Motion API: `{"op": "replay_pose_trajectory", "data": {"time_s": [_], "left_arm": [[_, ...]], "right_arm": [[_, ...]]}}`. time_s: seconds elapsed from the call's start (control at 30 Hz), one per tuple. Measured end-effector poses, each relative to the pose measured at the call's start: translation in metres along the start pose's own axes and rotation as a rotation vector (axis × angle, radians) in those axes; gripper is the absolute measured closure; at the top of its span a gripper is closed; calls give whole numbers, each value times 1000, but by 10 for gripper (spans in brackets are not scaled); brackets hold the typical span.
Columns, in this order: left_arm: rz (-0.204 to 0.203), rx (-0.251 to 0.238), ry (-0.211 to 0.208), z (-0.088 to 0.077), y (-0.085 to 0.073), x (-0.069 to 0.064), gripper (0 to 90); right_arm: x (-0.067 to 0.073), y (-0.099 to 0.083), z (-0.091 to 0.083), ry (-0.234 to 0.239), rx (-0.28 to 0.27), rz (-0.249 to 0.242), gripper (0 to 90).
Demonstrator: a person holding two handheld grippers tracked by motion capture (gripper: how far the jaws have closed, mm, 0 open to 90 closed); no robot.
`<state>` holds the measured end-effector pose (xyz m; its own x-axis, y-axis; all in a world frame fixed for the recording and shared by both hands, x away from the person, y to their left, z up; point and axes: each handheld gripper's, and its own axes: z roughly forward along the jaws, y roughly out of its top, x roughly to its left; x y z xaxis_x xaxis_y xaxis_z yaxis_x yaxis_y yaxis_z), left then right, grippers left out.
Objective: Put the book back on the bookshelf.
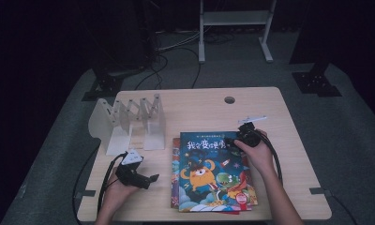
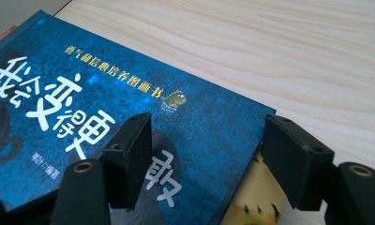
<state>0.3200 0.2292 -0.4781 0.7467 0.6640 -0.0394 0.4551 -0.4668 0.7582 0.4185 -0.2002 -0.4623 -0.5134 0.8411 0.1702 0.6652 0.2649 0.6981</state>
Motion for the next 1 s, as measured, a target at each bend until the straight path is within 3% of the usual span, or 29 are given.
{"op": "replay_pose_trajectory", "data": {"time_s": [0.13, 0.33, 0.87, 1.0], "left_arm": [[47, 4, 4, 0, 12, -2, 0], [73, 3, -19, 10, 27, -4, 0], [57, -14, -43, 20, 43, 0, 0], [53, -27, -44, 20, 46, 0, 0]], "right_arm": [[6, 6, 5, 0, 14, -19, 327], [18, 16, 17, 22, 21, -52, 327], [40, 32, 35, 78, 44, -138, 328], [52, 37, 42, 94, 45, -167, 328]]}}
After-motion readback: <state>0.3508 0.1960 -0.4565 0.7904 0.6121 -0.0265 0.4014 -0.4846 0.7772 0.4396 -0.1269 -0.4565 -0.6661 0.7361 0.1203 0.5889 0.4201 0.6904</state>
